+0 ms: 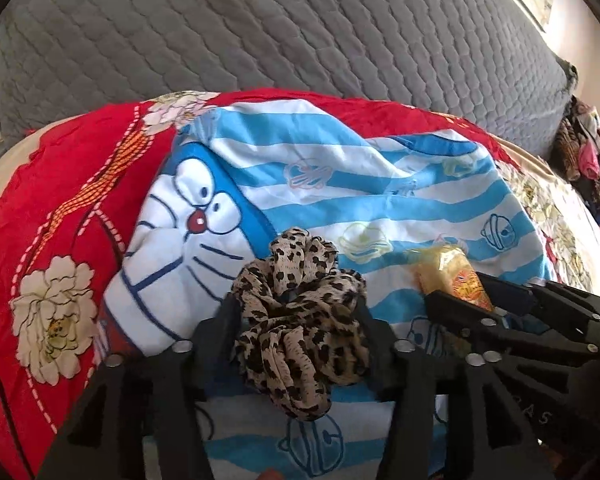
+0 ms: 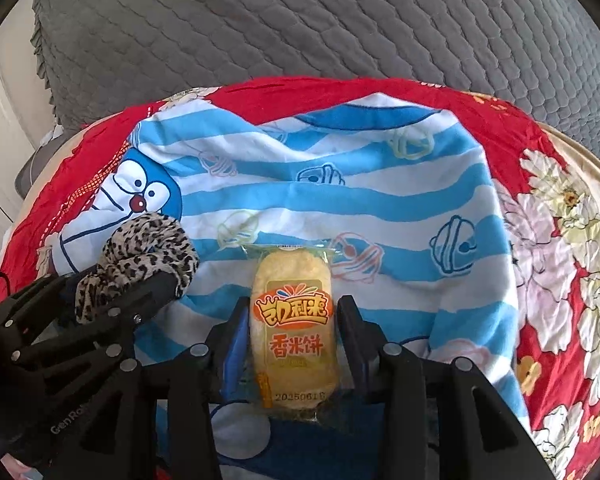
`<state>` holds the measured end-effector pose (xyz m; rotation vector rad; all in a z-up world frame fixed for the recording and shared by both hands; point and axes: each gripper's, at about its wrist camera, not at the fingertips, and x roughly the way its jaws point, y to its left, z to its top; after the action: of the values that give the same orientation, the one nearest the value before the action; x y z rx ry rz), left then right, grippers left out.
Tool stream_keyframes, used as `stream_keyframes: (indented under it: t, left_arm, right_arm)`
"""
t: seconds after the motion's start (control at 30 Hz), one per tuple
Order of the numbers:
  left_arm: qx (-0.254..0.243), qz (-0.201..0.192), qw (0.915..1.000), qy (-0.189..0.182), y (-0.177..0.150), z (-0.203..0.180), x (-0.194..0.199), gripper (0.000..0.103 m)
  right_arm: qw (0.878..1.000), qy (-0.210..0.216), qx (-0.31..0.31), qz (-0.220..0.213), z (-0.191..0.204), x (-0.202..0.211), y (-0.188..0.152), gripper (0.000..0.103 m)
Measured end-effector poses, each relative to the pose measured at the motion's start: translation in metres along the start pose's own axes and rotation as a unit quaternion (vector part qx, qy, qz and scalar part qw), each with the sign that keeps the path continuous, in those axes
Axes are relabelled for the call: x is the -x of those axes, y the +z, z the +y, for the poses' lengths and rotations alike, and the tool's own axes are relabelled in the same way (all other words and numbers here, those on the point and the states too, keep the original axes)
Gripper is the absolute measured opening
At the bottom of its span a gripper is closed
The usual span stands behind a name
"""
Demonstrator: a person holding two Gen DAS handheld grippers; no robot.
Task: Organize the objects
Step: 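Open the right tool to drop the rice cake while the left tool releases the scrunchie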
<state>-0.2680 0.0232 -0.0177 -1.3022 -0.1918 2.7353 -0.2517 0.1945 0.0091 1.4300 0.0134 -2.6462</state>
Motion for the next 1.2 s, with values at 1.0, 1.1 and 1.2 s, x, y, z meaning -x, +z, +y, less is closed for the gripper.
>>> stream_keyframes:
  t: [1.0,1.1,1.2]
  left_arm:
    - [0.019,0.001,0.9998,-0.011,-0.018,0.019,0.057,0.085]
    - [0.024,0.001,0.9996,-0.014,-0.027,0.022,0.068,0.085]
    - [0.023,0.005,0.9997,-0.012,-0.040,0.026,0.080,0.085]
  right_arm:
    - [1.000,-0.006,-0.007,-0.030,-0.004,0.066,-0.019,0.087]
    - [0.999,-0.006,-0.007,-0.033,-0.003,0.078,-0.031,0.087]
    - [0.999,-0.001,-0.008,-0.035,0.001,0.091,-0.043,0.087]
